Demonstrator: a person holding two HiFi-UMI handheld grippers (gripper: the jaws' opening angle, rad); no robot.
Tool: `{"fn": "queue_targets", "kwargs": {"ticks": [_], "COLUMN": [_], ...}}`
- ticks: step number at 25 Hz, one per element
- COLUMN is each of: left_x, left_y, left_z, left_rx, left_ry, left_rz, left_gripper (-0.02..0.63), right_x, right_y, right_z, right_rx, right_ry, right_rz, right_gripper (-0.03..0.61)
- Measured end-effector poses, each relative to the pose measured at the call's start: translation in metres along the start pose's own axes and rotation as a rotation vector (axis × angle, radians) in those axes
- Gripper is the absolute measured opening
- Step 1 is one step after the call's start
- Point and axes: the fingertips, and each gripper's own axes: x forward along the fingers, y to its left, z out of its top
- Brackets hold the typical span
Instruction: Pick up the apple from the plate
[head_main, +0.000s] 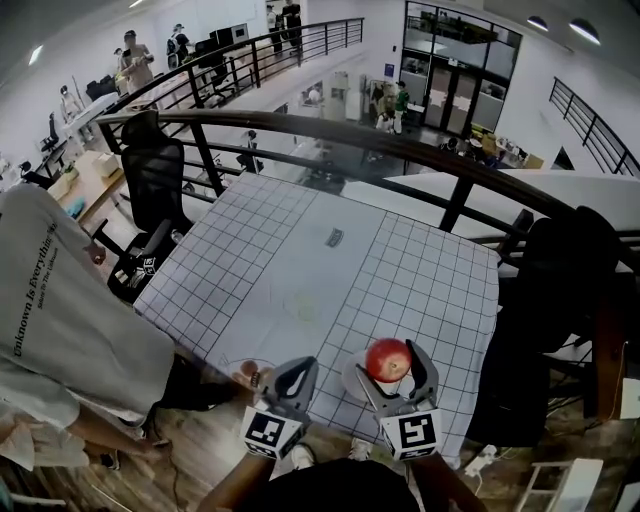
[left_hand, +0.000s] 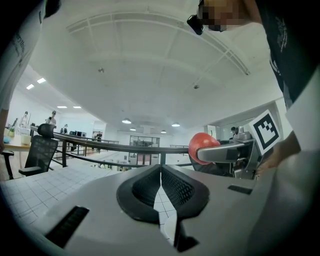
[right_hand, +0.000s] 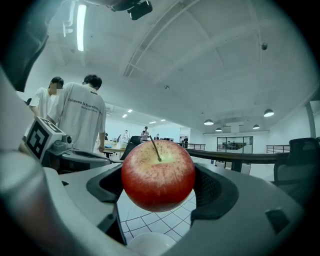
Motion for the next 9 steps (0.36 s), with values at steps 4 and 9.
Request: {"fn": "queue_targets", "kwargs": {"ticks": [4, 9], "left_x": [-0.0006, -0.0035], "left_y": [-0.0015, -0.0011], "left_z": [0.0029, -0.0055], "left_rx": [-0.002, 0.041], "left_ry": [-0.002, 0.016], "left_rz": [-0.002, -0.019], "left_gripper": [0.022, 0.022], "right_x": [-0.001, -0.0021], "right_y": [0.0006, 0.0025], "right_z": [-0.0006, -0.003], "right_rx": [-0.014, -0.022], "right_ry": [-0.003, -0.007], "right_rz": [-0.002, 0.0], "right_gripper": [0.428, 0.428]}}
